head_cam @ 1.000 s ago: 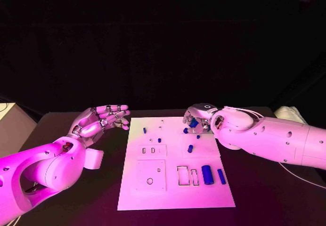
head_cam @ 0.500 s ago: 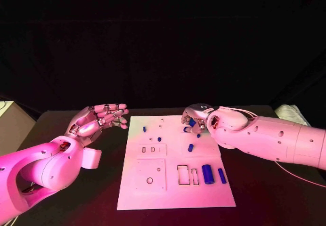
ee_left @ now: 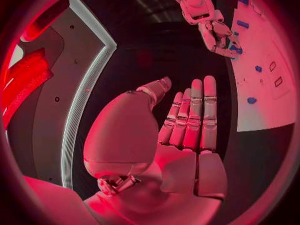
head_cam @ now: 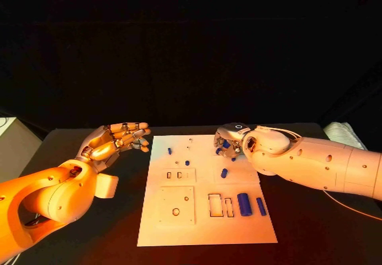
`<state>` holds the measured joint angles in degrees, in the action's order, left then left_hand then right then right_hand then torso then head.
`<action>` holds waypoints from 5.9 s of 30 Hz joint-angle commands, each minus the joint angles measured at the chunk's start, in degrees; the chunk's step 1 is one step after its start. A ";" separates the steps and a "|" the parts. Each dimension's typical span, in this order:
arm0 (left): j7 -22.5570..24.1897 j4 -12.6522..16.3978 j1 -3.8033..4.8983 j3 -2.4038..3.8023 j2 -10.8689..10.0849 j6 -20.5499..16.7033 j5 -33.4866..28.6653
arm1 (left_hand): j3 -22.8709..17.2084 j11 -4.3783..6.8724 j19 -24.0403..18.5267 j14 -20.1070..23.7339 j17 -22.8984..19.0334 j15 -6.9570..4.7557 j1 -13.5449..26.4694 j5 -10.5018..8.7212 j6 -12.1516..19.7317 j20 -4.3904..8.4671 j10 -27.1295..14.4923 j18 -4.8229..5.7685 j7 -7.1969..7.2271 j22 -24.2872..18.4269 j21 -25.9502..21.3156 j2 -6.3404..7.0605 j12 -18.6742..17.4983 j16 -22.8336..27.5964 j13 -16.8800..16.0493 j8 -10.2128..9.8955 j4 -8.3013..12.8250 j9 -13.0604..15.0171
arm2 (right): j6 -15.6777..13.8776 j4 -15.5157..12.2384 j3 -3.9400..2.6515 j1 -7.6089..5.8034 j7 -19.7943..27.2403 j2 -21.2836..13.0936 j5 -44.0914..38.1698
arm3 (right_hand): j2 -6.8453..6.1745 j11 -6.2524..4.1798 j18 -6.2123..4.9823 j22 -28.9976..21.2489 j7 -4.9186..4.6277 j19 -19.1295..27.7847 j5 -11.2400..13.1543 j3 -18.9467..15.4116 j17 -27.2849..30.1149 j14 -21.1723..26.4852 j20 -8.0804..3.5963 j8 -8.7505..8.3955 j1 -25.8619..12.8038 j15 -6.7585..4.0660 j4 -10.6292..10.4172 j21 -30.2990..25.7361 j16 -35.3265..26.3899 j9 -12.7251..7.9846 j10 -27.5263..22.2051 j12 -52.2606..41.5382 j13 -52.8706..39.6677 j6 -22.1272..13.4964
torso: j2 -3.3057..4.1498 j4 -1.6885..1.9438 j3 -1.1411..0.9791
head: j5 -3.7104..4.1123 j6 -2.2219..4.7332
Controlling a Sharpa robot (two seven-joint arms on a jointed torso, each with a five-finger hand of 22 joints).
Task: Assemble the parts on the task board
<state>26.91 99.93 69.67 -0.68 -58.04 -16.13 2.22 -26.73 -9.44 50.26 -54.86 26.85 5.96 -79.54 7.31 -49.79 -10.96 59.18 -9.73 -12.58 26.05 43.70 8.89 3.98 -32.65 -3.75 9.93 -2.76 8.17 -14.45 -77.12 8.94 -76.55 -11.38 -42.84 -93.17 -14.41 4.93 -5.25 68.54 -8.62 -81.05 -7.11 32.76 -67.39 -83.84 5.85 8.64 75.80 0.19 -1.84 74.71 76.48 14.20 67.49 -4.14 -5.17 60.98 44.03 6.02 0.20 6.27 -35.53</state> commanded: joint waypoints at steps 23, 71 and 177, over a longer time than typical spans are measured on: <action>-0.32 0.02 0.14 0.05 -0.07 1.45 0.27 | -0.36 0.04 -0.60 0.38 0.15 -0.17 0.42 -0.16 -0.44 0.04 -0.34 -0.63 0.15 0.29 0.59 -0.27 -0.05 -0.75 -0.05 -0.26 0.14 -0.10 | -6.91 -0.68 -0.04 0.14 -1.43 -0.09 -1.17 | 4.22 -2.60 1.67 4.47 2.34 -1.76 1.73 2.47 -0.44 -2.36 -1.78 4.80 1.74 -2.19 0.93 3.30 1.65 4.96 7.67 -2.51 -3.09 4.71 | 0.39 0.22 0.02 | 0.42 0.42; -0.78 0.53 0.47 0.06 0.30 2.30 0.53 | -0.48 0.10 -0.67 0.37 0.20 -0.22 0.32 -0.16 -0.51 0.06 -0.28 -0.67 0.22 0.48 0.90 -0.30 -0.02 -0.99 -0.06 -0.25 0.24 -0.09 | -11.90 9.86 -0.96 0.17 -0.97 12.59 0.17 | 4.17 -2.37 1.77 5.03 2.05 -1.90 0.62 2.61 -0.18 -2.32 -1.82 5.07 1.57 -2.08 1.43 3.63 1.71 6.26 7.12 -1.59 -3.56 3.59 | 1.04 1.61 0.51 | 0.45 0.72; -1.51 -1.98 0.74 0.03 1.28 4.05 0.83 | -0.74 0.17 -1.03 0.32 0.31 -0.30 0.31 -0.23 -0.56 0.08 -0.22 -0.72 0.34 1.10 1.94 -0.33 0.03 -1.76 -0.06 -0.31 0.39 -0.13 | -4.75 3.40 -1.71 -0.68 -3.32 -3.36 19.11 | 3.64 -0.37 4.94 20.31 -0.70 -8.35 -5.23 -27.30 -20.09 -5.65 0.31 0.87 8.31 0.08 -14.59 14.35 12.77 10.96 22.51 -85.86 -84.83 -9.96 | 1.25 -0.05 -0.17 | 0.62 0.54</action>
<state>25.24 97.91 70.35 -0.69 -56.88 -13.32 2.72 -27.20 -9.43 49.65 -54.66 27.08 5.76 -79.54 7.31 -49.99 -10.76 59.18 -9.71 -12.38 27.10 45.38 8.89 3.99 -34.11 -3.73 9.94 -2.29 8.09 -20.56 -73.91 7.25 -77.27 -14.45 -46.31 -74.95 -11.03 4.41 -0.80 74.93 -9.24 -83.80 -12.19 5.32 -74.94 -84.13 5.77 9.29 83.88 -0.10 -16.30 88.86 89.01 25.11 83.76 -89.80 -74.94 50.67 45.30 6.01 0.03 6.90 -34.91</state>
